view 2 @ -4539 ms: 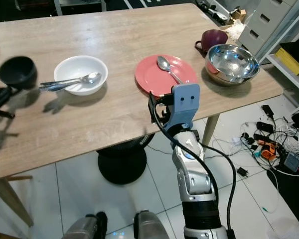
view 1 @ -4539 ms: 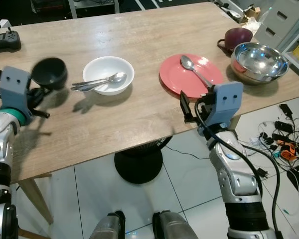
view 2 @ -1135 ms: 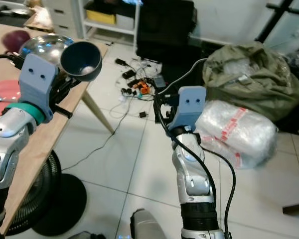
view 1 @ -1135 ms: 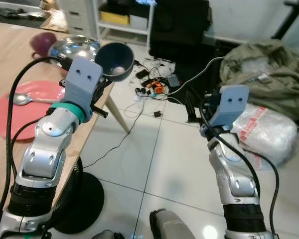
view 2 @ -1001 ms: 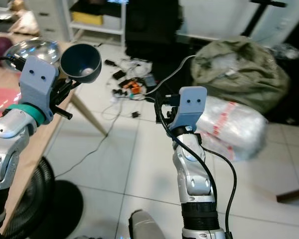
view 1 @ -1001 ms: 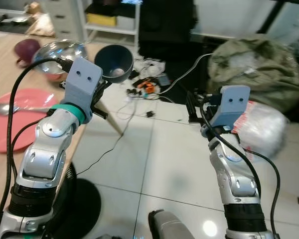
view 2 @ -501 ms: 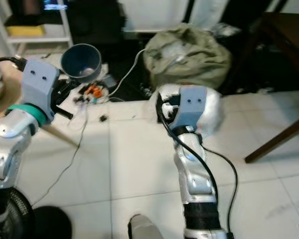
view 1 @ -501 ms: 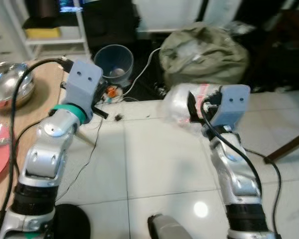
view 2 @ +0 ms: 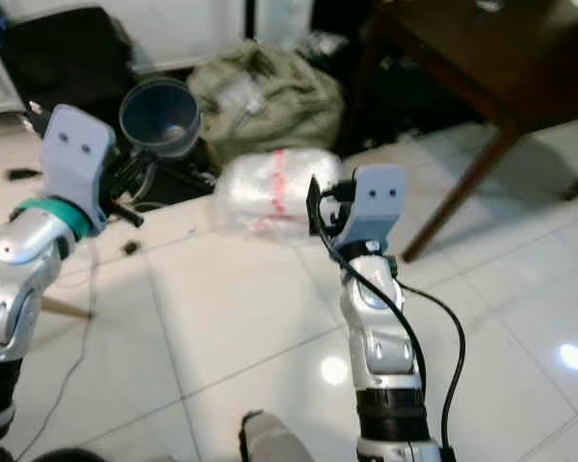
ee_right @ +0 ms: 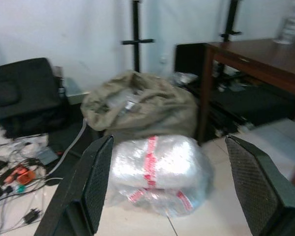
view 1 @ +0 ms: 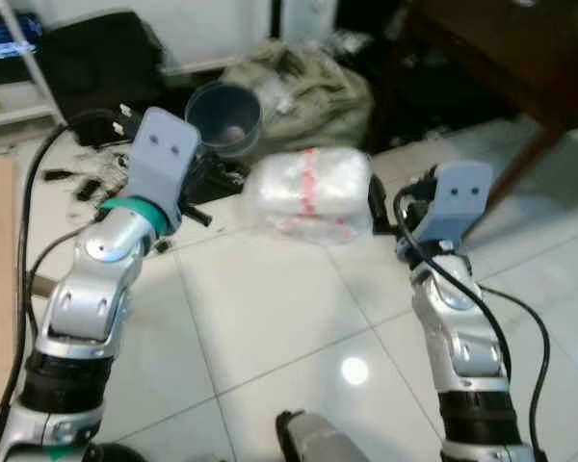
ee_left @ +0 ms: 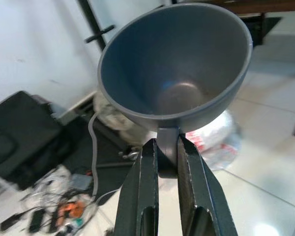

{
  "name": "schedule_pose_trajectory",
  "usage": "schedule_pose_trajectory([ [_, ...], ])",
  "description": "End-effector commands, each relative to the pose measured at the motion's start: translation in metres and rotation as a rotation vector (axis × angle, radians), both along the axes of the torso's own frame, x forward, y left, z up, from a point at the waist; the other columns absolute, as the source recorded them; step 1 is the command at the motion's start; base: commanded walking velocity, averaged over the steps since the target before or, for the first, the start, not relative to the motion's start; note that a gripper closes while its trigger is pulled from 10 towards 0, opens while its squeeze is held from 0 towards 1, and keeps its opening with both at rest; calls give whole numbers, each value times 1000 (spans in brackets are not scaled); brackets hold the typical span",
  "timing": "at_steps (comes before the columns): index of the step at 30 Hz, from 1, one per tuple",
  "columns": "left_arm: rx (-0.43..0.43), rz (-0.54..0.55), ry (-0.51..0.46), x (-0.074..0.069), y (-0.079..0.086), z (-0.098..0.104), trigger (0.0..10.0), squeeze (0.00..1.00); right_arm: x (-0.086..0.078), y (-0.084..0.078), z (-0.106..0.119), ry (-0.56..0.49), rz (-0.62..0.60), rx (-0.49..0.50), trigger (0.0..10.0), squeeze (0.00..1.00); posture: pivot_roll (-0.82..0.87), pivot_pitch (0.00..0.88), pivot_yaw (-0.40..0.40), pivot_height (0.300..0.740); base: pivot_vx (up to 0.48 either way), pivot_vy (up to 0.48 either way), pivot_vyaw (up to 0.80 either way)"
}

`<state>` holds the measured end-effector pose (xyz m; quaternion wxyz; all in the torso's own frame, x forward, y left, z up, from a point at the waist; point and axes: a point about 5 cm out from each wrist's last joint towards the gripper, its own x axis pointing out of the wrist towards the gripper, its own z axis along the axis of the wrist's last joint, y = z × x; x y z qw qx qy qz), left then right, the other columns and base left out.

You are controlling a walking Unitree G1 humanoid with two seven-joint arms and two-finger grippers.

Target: Setting the table

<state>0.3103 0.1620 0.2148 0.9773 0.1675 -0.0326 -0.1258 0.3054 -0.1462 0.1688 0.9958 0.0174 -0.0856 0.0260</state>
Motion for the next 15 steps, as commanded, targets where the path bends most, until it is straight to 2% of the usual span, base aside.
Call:
schedule_pose_trajectory([
  [1,-13,33,2,-1,2,-5,10000,0,0,0,-5,26,9,-1,10000,0,-123,18,23,740,0,0,-800],
  [7,-28,143,-6,-11,14,-14,10000,0,8,8,-7,37,70,-10,10000,0,-72,20,-24,740,0,0,-800],
  [9,-10,238,1,-24,30,-20,10000,0,17,21,-6,37,141,-5,10000,0,-21,22,-54,740,0,0,-800],
  [12,8,286,10,-32,40,-24,10000,0,22,29,-4,32,181,1,10000,0,2,25,-65,740,0,0,-800],
  [15,13,301,13,-34,43,-25,10000,0,23,32,-3,30,193,5,10000,0,2,25,-65,740,0,0,-800],
])
